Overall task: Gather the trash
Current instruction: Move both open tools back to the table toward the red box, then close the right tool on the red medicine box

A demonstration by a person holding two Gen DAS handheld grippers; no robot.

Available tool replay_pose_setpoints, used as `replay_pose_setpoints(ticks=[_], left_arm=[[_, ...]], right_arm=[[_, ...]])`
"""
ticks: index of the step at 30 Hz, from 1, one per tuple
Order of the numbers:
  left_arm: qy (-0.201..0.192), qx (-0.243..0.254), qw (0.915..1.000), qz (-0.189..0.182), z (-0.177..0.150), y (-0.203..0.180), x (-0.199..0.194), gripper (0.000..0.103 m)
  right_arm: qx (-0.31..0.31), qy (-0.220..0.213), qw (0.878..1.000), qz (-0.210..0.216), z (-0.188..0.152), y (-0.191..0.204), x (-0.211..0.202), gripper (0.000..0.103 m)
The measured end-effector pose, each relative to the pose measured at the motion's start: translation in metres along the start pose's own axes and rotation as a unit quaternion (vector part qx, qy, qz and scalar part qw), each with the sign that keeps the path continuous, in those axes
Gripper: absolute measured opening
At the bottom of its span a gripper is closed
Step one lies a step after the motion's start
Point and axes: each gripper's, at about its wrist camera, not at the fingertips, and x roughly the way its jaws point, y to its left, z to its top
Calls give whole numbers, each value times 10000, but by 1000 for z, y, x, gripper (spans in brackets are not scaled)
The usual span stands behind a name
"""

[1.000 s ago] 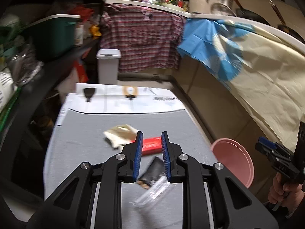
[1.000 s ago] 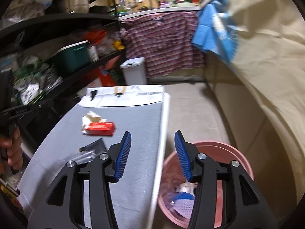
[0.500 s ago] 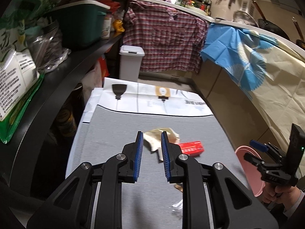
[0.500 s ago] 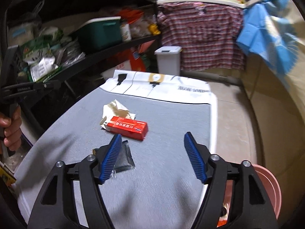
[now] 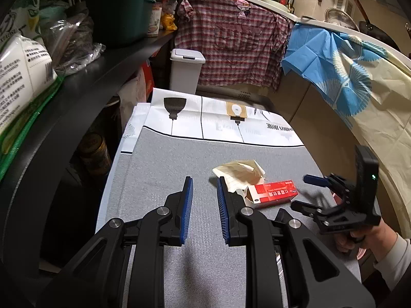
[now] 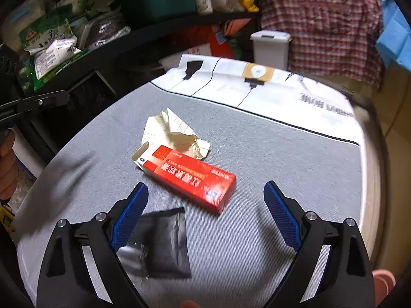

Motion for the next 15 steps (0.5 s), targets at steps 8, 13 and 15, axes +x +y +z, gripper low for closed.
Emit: replay_pose_setpoints(ticks=[8,13,15], left_arm=[[140,60,9999,-33,-2,-3,16,19],[252,28,9997,2,-5,0,30,19],[299,19,9995,11,-6,1,37,19]], right_arm=[[-195,309,9991,229,13,-3,26,91],[-491,444,9975,248,9,6,33,91],[-565,473,9970,242,7,8,34,89]])
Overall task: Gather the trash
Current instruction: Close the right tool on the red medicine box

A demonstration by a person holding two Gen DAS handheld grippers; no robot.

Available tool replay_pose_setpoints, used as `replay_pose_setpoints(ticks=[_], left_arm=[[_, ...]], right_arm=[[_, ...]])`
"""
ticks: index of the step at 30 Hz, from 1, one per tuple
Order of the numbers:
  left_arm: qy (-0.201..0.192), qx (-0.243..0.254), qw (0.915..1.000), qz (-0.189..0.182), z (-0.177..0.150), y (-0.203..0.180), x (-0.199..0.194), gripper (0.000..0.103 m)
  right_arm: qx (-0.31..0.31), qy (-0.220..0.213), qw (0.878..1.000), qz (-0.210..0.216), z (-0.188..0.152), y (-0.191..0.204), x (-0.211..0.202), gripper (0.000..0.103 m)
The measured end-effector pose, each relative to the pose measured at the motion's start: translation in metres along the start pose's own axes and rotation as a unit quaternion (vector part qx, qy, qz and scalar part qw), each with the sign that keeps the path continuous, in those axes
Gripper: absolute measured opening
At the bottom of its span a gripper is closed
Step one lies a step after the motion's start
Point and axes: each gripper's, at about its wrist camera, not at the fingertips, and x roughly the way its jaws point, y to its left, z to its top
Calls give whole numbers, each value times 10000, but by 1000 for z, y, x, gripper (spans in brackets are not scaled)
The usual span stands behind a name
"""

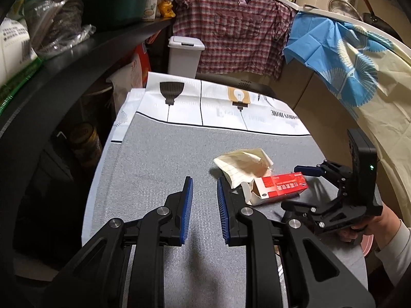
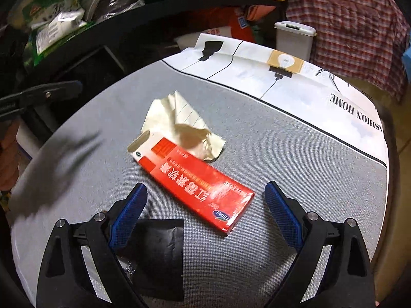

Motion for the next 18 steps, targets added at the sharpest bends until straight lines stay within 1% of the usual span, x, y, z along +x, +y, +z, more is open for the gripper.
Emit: replay_pose_setpoints(ticks=[2,4,6,7,9,11,13,18], left_arm=[[44,29,10000,58,0,1,8,19],[82,-35,9999,89,-1,5,13,19],[119,-113,9998,94,-2,10,17,19],[128,-108,9998,104,-2,11,18,19],[133,-77,9998,125,-3,12,20,19],[147,-91,9998,119,-3,13,22,19],[171,-108,9998,94,-4,14,25,19],[223,-151,9996,-36,-3,11,38,19]], right_arm=[[-50,-59,10000,-19,-1,2,-2,87],[-82,-54,9999,-53,-2,2,-4,79],[-94,-36,9999,-84,-5,2,-5,64],[-98,-38,9999,-92,-6,2,-6,63],[-136,-62,9999,-62,-9,3,-10,51],[-213,-81,9997,-40,-12,6,-15,44],[-280,-128,9995,-61,-14,9,-21,41],[-441,-212,9988,16,-22,12,-40,40]])
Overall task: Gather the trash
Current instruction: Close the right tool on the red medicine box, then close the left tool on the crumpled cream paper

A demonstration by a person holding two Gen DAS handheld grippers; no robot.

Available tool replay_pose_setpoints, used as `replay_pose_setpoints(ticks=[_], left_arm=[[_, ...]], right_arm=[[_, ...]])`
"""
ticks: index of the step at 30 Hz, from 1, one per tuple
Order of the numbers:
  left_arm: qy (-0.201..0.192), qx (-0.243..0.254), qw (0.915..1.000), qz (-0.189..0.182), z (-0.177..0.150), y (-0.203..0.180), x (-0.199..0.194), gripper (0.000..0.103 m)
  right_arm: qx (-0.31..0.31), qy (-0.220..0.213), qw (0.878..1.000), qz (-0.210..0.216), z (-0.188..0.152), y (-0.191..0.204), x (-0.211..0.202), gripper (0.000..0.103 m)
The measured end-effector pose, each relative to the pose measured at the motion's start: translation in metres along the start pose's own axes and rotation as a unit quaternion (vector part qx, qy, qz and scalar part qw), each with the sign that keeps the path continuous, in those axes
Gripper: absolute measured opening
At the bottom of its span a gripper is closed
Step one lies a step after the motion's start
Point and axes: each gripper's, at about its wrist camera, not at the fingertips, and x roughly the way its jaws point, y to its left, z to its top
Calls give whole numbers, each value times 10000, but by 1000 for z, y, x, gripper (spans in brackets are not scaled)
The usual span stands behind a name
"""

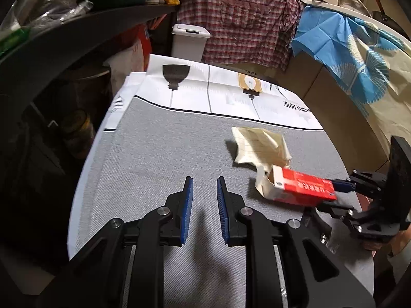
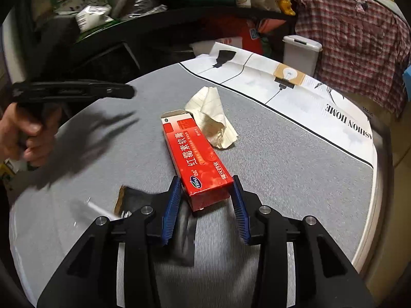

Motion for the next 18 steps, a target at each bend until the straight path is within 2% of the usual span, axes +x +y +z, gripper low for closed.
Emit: replay_pose_setpoints(ticks=[12,18], left_arm=[[-33,154,9992,-368,20,-20,49,19],[112,-33,9979,-631,25,-25,68,19]], right_arm=[[307,48,9990,-318,-28,-37,-23,40],[482,22,9977,-483,-32,-49,-25,40]])
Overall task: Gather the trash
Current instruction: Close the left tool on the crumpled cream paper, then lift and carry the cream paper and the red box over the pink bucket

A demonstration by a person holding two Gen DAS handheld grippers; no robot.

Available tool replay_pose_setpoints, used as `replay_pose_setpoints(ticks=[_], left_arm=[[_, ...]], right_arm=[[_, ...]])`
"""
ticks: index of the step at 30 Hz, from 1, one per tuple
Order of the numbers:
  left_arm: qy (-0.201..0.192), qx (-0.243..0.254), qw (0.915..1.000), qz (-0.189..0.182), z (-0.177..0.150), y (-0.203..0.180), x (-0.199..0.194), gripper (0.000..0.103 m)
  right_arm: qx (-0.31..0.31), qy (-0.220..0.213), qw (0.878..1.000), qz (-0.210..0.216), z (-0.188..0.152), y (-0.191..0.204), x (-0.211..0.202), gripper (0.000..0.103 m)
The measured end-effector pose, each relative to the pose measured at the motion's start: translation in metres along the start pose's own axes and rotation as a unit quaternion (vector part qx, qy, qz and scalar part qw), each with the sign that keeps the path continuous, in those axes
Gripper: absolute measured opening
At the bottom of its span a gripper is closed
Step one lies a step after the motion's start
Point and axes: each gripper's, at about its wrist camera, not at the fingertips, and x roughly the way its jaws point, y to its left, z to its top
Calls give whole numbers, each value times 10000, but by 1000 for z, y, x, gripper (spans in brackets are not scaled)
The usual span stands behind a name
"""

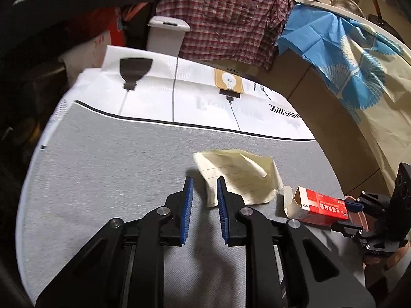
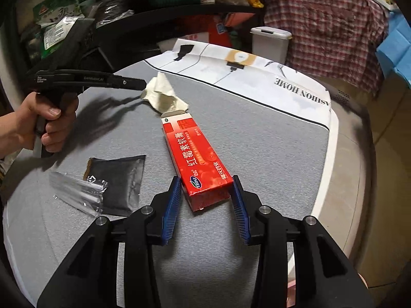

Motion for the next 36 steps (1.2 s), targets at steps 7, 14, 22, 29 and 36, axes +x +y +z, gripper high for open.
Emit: replay_pose_setpoints(ticks=[7,14,22,29,36], left_arm=[[137,176,9997,132,-7,-9,5,4],[-17,286,9985,470,-9,-16,-23,3],[-183,503,9957,751,-18,-40,-71,3],[-386,604,9949,715,-35,-74,-130,3],[-614,656,9944,563,-55,-114,-180,3]], right_arm=[[103,-42,9999,-52,3,-2,-1,40],[180,-124,9993,-304,7,3,-17,40],[397,-355,9960,-723,10,15,-65,40],[841,-731,9893,-937,2,34,-131,40],[1078,-971,9824,-1179,-14,58,-193,40]])
